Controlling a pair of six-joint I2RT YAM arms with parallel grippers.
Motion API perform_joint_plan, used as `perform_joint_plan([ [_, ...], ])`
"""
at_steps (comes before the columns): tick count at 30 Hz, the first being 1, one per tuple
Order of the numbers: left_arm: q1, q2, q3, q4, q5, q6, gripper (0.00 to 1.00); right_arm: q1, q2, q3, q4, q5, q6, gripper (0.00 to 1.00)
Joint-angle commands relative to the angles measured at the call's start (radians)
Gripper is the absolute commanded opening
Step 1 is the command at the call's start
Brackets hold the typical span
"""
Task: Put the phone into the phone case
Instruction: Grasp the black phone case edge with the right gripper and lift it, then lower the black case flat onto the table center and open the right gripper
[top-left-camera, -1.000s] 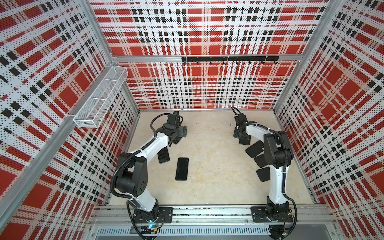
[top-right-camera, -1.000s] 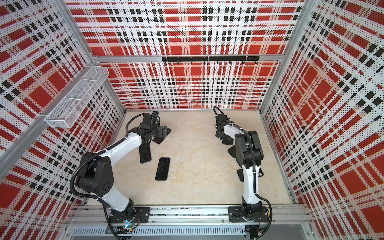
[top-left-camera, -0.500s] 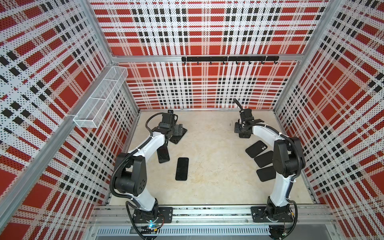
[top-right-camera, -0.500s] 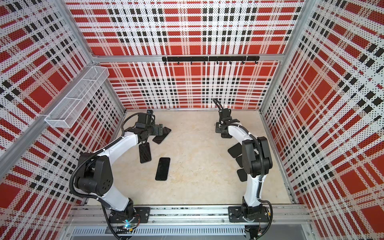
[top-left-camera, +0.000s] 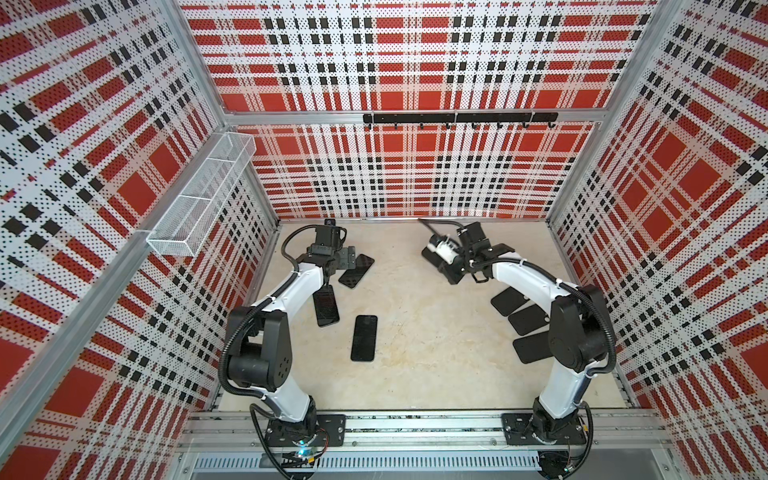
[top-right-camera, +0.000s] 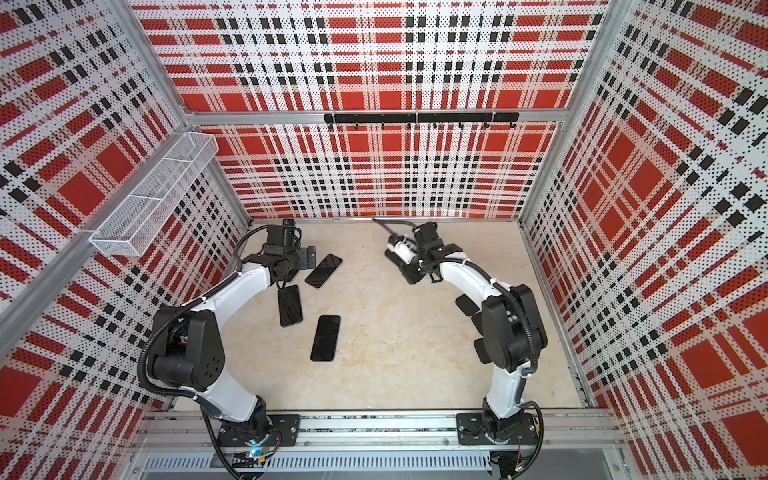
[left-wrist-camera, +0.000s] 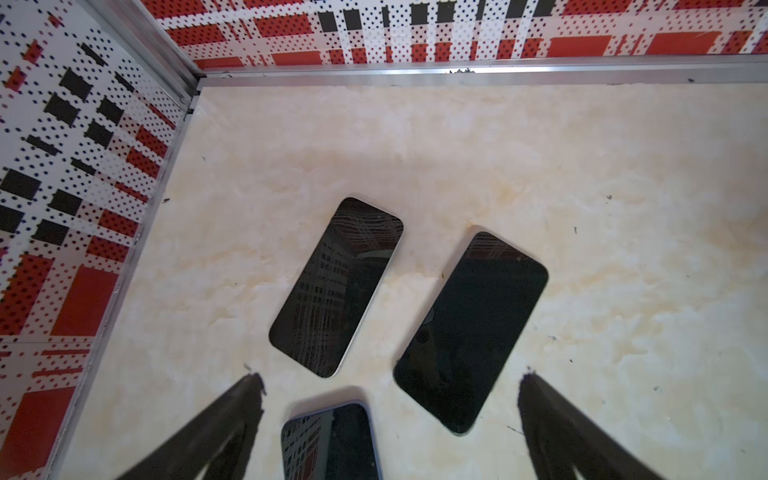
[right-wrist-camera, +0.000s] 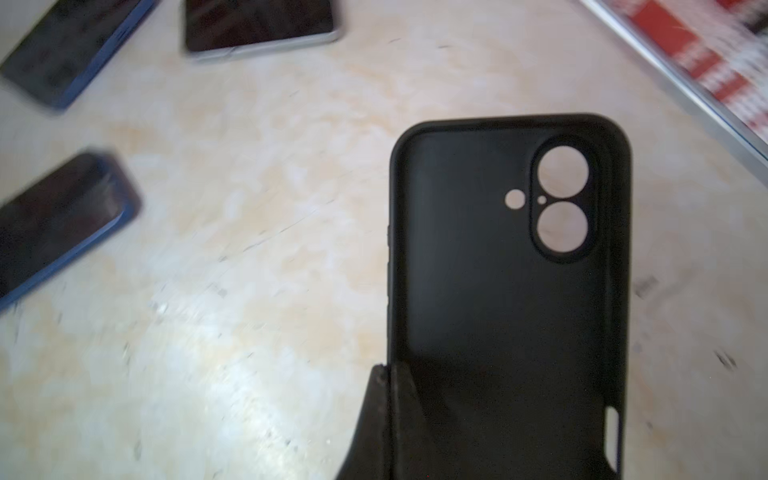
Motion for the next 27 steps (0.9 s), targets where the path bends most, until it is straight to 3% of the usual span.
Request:
perform_joint_plan([
  [1,0.011,0.005,0.004,0.012,-0.004,0.014,0.98,0.033,0.023,0.039,-0.138,-0.115,-0.417,0.0],
  [5,0.018,-0.005,0.004,0.009,-0.013,0.021,0.98,0.056,0.115,0.117,-0.245,-0.108,-0.535,0.0],
  [12,0.045,-0.013,0.004,0.007,-0.009,0.024,0.98,0.07,0.208,0.129,-0.289,-0.022,-0.6,0.0],
  [24,0.055,0.037,0.004,0.0,-0.041,0.034,0.98,0.074,0.243,0.101,-0.254,-0.036,-0.594,0.0],
  [27,0.054,0.042,0.006,-0.002,-0.047,0.038,0.98,0.074,0.245,0.102,-0.249,-0.036,-0.587,0.05],
])
